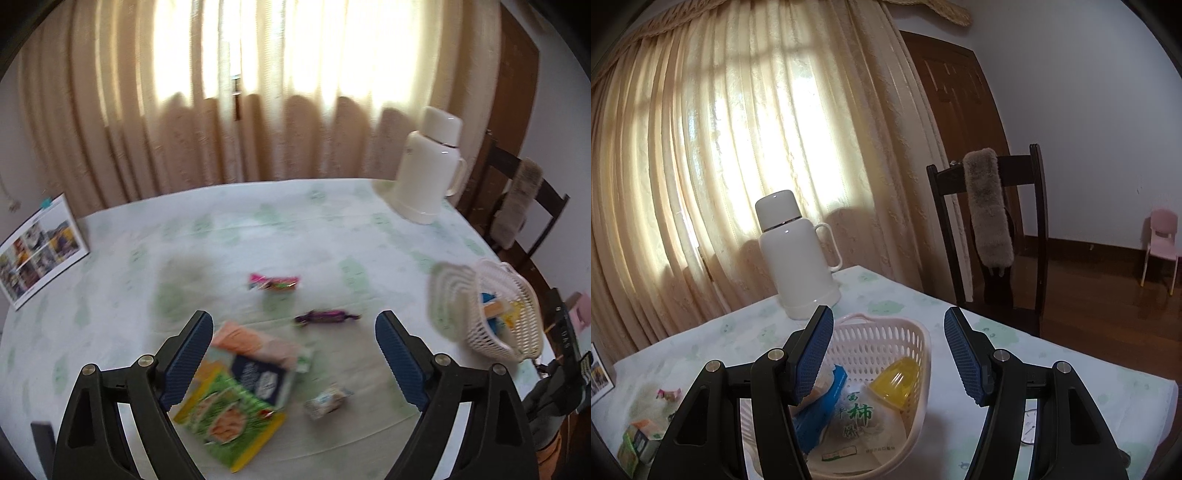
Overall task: Organize snacks
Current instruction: 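Move the left tool back to the green peanut bag, then grasp the green peanut bag with the left tool and lift it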
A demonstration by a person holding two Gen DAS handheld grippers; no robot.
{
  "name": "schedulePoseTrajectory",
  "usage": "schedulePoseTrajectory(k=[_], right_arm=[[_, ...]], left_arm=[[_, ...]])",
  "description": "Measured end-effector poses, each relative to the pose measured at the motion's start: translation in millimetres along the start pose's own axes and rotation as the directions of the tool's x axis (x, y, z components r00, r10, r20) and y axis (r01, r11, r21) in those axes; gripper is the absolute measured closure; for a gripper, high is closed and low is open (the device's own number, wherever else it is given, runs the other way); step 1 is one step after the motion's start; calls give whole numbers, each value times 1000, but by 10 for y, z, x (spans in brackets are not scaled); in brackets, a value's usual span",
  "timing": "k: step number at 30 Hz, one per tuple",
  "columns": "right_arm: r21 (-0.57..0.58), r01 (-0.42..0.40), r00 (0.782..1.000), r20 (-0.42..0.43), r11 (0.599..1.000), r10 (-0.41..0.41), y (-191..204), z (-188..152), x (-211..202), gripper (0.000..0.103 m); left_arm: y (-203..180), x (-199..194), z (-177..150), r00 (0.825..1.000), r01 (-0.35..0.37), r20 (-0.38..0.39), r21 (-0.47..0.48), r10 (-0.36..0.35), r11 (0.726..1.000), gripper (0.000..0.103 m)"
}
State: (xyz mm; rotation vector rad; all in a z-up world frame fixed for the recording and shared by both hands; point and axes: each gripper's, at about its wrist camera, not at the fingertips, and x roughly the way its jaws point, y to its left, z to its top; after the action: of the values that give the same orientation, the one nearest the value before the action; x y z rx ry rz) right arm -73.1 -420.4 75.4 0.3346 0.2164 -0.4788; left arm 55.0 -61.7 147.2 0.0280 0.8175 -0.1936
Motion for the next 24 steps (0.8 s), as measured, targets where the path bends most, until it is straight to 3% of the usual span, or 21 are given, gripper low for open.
schedulePoseTrajectory(k=[7,13,17,24], right_arm=[[-33,17,1000,0,999,-17,56,-16,19,39],[-74,29,1000,0,997,-30,128,-37,26,39],[-88,31,1000,-2,996,-31,149,-44,30,37],[-97,16,1000,-2,995,-17,162,-42,23,34]], left_arm=[[390,194,-229,995,-65,-77,-92,58,994,15],[618,474,-500,978,-109,-195,-193,70,975,15],[799,620,-696,964,-107,-265,-296,26,949,16],[1019,688,-895,955,-136,-298,-465,-10,875,16]])
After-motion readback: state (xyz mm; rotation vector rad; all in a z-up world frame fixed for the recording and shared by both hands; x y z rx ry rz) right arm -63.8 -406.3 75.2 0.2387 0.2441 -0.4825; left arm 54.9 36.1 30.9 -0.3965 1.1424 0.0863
